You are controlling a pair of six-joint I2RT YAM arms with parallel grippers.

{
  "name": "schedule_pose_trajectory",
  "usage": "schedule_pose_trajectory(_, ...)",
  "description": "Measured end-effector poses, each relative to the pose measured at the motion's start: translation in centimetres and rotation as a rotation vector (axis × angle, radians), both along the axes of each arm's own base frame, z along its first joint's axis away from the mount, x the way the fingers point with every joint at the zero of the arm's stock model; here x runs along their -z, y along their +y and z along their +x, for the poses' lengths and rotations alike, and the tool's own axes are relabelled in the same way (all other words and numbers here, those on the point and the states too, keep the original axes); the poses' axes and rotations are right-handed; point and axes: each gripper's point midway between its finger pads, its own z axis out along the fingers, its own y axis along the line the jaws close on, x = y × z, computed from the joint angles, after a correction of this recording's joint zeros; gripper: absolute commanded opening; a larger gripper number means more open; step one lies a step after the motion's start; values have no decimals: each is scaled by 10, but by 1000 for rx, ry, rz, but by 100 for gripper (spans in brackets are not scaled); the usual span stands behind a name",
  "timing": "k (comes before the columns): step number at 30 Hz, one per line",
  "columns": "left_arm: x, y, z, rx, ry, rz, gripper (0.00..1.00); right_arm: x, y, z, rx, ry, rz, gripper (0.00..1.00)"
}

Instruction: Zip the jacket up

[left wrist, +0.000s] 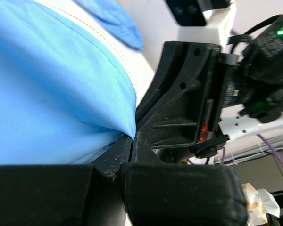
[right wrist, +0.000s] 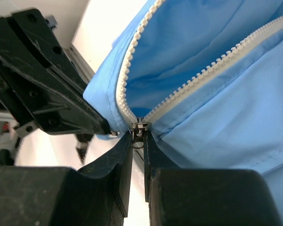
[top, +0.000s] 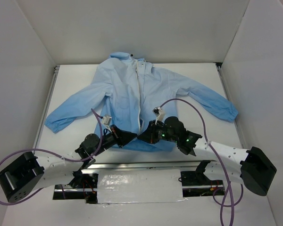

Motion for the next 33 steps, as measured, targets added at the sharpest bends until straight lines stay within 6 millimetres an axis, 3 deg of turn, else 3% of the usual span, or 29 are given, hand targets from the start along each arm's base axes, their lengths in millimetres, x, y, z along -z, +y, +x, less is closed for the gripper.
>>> schedule_pose_trajectory(12,29,4,13,-61,89,190,0,11,-8,-4,-66,-16,-148,0)
schedule_pose_trajectory(21,58,3,16,-50,130,346,0,36,-4,-4,-127,62,-238,0)
schedule_pose_trajectory(33,70,-1,24,-68,128,385,0,43,-7,22,121,248,-366,0)
